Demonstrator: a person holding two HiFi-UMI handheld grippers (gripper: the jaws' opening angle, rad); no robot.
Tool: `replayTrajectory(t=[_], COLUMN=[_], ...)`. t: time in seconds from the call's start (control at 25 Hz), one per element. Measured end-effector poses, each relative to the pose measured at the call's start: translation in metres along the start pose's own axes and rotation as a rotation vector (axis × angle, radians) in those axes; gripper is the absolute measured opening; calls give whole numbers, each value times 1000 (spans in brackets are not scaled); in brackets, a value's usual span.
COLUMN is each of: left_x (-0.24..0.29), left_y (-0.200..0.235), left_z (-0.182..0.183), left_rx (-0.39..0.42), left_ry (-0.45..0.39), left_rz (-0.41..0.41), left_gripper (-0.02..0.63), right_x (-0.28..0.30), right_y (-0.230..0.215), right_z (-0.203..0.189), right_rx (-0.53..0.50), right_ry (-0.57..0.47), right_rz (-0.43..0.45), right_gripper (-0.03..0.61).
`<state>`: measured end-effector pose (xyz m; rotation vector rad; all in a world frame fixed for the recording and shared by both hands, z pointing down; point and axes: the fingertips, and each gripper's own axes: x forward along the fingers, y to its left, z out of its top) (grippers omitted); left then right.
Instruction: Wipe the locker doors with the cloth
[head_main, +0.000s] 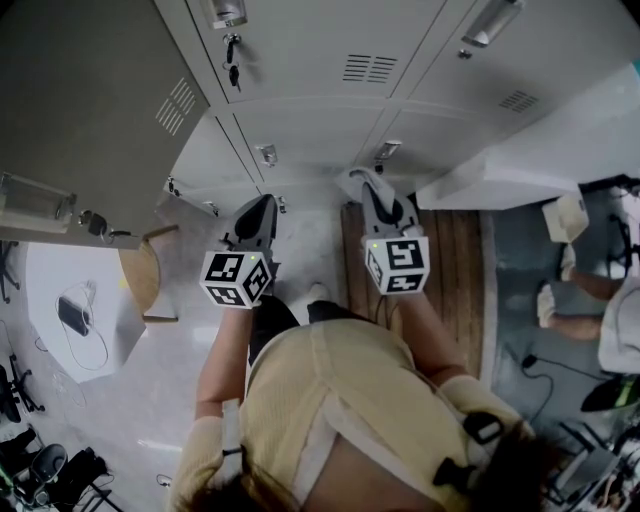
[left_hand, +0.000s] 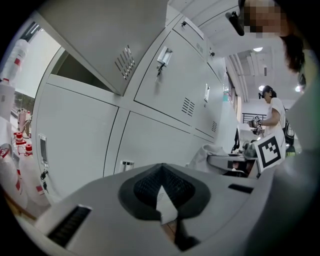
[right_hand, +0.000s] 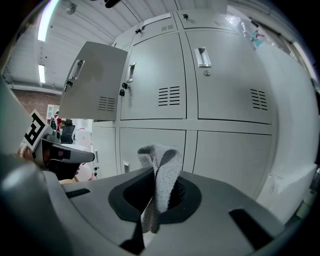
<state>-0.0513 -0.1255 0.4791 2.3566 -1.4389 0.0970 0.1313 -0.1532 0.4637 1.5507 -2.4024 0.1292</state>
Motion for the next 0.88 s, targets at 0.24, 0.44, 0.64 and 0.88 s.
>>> replayTrajectory(t=[0.24,0.44,0.64,0.88], left_x=[-7,-10,-13,-16], left_y=[2,0,1,-1], left_z=[2,2,4,6], left_rx=[-50,-35,-13,5], left_ry=[-20,-26,-36,-40], left_rz=[14,30,51,60], left_gripper=[2,2,2,2], right_x=[-3,-6,-7,-7], right_y=[1,0,2,1], right_z=[2,1,-1,-3], right_rx=[33,37,41,41], right_ry=[-7,-6,1,0], right_rz=[-9,-8,-1,3], right_gripper=[9,9,9,9])
